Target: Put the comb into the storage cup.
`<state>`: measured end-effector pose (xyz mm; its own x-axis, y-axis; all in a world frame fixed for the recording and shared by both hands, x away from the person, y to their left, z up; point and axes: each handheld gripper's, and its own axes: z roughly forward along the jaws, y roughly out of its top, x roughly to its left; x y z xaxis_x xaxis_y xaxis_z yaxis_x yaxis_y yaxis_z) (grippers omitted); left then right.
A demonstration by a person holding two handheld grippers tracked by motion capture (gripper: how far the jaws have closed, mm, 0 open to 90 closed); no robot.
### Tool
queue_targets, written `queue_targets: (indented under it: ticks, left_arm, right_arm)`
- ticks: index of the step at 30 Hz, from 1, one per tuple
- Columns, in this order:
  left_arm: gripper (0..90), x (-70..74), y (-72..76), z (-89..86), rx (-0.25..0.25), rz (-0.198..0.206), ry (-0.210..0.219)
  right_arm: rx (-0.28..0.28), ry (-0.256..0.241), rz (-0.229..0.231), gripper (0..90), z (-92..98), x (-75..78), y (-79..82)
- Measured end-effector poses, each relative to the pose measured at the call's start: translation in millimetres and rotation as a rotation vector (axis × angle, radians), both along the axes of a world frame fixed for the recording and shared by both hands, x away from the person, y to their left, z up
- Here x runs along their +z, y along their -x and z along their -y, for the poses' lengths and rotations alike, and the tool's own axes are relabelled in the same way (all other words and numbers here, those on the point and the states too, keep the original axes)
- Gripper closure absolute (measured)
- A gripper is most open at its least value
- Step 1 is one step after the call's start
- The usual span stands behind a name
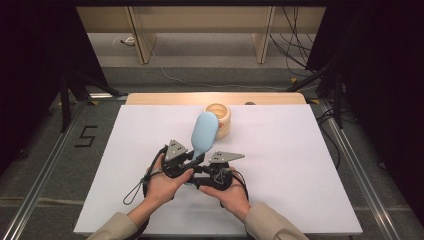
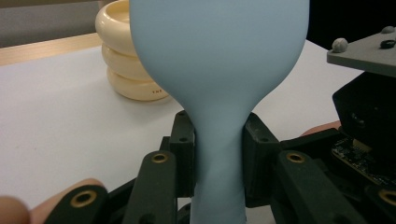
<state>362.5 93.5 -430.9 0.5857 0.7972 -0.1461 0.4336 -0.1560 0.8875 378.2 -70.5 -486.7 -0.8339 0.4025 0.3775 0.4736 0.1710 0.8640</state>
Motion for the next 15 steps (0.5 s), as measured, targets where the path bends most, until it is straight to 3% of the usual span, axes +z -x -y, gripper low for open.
queue_targets:
  ticks: [15]
  left_arm:
    - [69.2,1.1,0.9,0.1,0.007,0.014,-0.006]
  right_arm:
    - [0.000,-0.040,-0.046,60.4,0.3,-1.0,-0.7]
